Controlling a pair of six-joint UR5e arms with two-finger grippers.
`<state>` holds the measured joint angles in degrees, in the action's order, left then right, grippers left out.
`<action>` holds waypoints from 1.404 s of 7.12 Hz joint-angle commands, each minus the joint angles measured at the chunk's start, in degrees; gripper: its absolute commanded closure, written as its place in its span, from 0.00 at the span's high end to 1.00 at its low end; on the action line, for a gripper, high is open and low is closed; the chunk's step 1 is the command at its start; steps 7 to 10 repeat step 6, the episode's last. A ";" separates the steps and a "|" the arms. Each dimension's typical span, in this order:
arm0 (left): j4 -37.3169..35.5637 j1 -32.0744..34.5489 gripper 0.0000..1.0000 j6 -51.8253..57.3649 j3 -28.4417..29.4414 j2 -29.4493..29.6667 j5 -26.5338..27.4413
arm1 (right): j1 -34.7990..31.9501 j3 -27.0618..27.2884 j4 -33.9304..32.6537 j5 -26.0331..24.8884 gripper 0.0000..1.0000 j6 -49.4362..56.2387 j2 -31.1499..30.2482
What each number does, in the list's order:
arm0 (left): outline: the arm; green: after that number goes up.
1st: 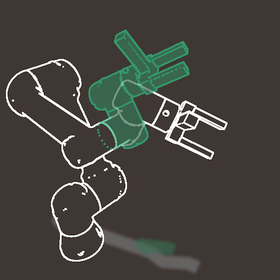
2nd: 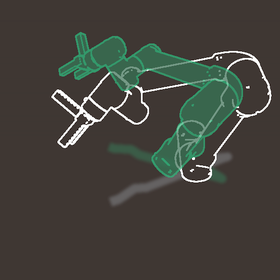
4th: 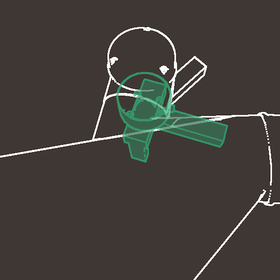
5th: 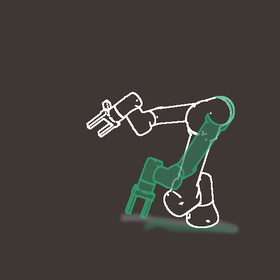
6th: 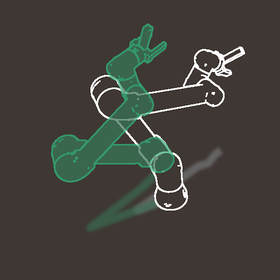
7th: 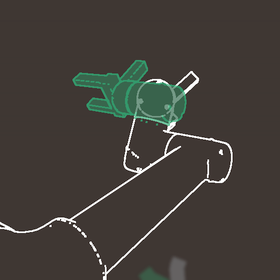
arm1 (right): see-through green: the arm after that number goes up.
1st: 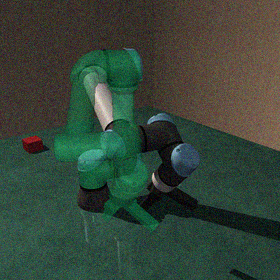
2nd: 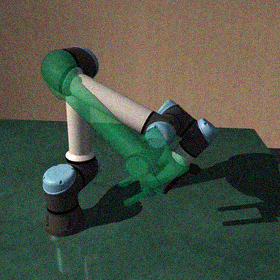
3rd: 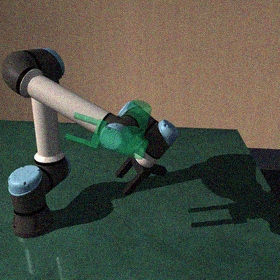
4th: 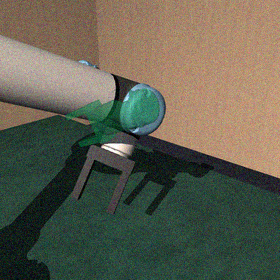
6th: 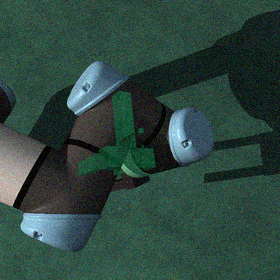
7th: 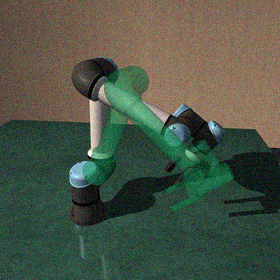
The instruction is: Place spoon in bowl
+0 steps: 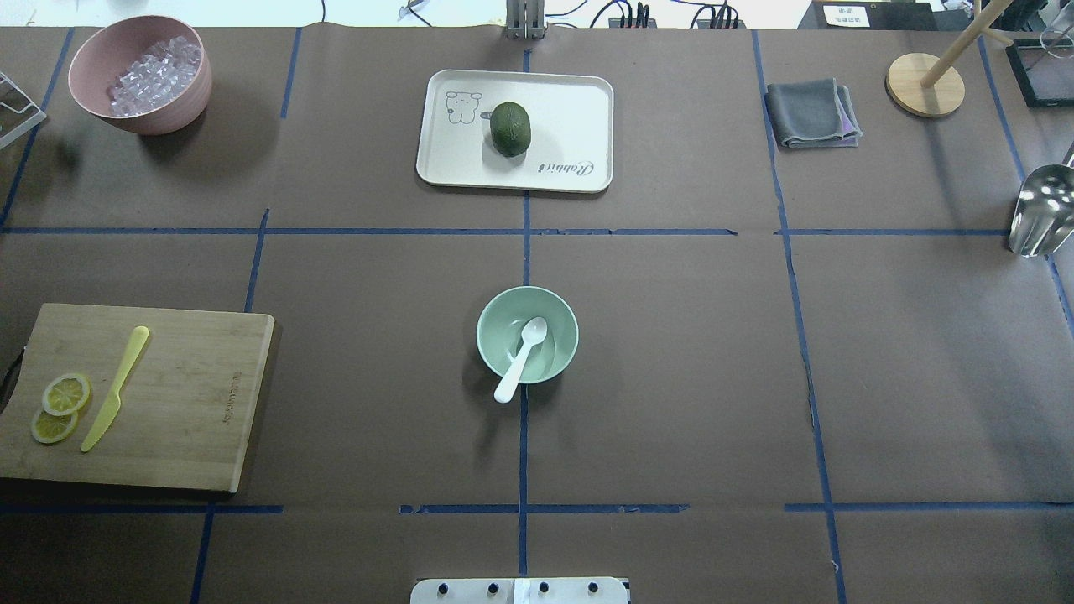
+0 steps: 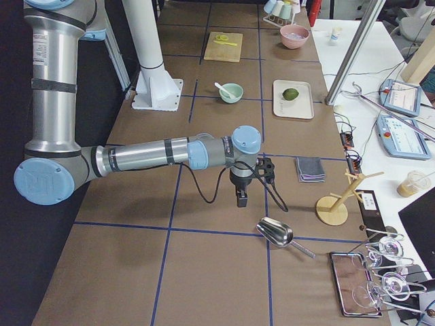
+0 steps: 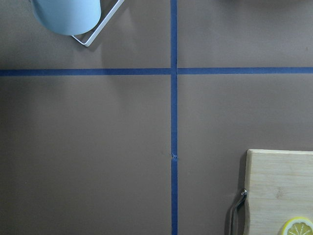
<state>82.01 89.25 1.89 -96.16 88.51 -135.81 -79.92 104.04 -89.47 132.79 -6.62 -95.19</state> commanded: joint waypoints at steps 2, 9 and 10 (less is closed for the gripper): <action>-0.09 -0.04 1.00 0.22 0.01 0.08 0.10 | -1.02 -1.64 -0.18 3.09 1.00 0.11 0.18; -0.18 -0.21 1.00 0.22 -0.51 0.00 0.19 | -1.02 -2.34 0.17 3.00 1.00 0.11 0.35; -0.18 -0.21 1.00 0.22 -0.51 0.00 0.19 | -1.02 -2.34 0.17 3.00 1.00 0.11 0.35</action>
